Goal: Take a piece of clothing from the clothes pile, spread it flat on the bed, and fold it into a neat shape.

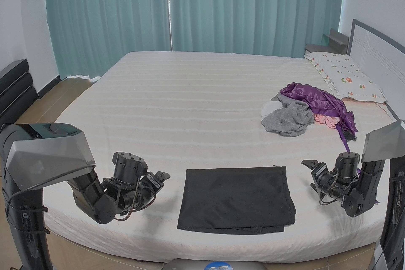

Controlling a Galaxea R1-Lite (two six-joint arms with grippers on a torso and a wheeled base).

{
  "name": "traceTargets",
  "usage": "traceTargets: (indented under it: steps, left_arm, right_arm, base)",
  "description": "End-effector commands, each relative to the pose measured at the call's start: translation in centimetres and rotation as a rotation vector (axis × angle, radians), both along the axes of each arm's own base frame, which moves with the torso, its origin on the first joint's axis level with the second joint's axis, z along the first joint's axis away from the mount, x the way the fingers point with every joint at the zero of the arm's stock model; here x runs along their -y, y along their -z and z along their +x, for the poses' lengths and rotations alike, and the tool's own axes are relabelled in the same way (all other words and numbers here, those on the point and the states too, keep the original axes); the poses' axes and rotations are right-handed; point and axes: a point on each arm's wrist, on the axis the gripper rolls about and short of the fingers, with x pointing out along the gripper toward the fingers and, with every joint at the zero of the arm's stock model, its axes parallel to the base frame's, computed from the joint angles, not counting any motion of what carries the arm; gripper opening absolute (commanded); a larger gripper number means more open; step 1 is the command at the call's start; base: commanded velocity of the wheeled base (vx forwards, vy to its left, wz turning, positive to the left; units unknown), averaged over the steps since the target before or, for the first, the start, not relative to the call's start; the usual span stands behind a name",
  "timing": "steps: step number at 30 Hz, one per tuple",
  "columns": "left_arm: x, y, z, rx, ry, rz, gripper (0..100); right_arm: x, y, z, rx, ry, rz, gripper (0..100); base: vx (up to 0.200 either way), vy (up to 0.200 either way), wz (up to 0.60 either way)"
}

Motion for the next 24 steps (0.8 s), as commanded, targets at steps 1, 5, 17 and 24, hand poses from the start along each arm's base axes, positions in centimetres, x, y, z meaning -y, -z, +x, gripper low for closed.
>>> traceTargets:
  steps: [1,5,17,24]
  left_arm:
    - [0.2,-0.2,-0.2,0.005,0.008,-0.002,100]
    - [0.3,-0.2,-0.2,0.007,0.012,-0.002,100]
    - [0.8,-0.1,-0.3,0.005,0.031,0.003,100]
    - [0.9,1.1,0.0,0.018,0.101,0.098,100]
  right_arm:
    - [0.9,0.1,-1.0,-0.028,0.021,0.025,100]
    - [0.7,0.2,-1.3,-0.032,0.017,0.025,100]
    - [0.5,0.4,-1.4,-0.042,0.009,0.017,100]
    - [0.1,0.9,-1.6,-0.035,-0.002,0.009,100]
  base:
    - [0.000,-0.200,0.00]
    - [0.000,-0.200,0.00]
    - [0.000,-0.117,0.00]
    - [0.000,0.000,0.00]
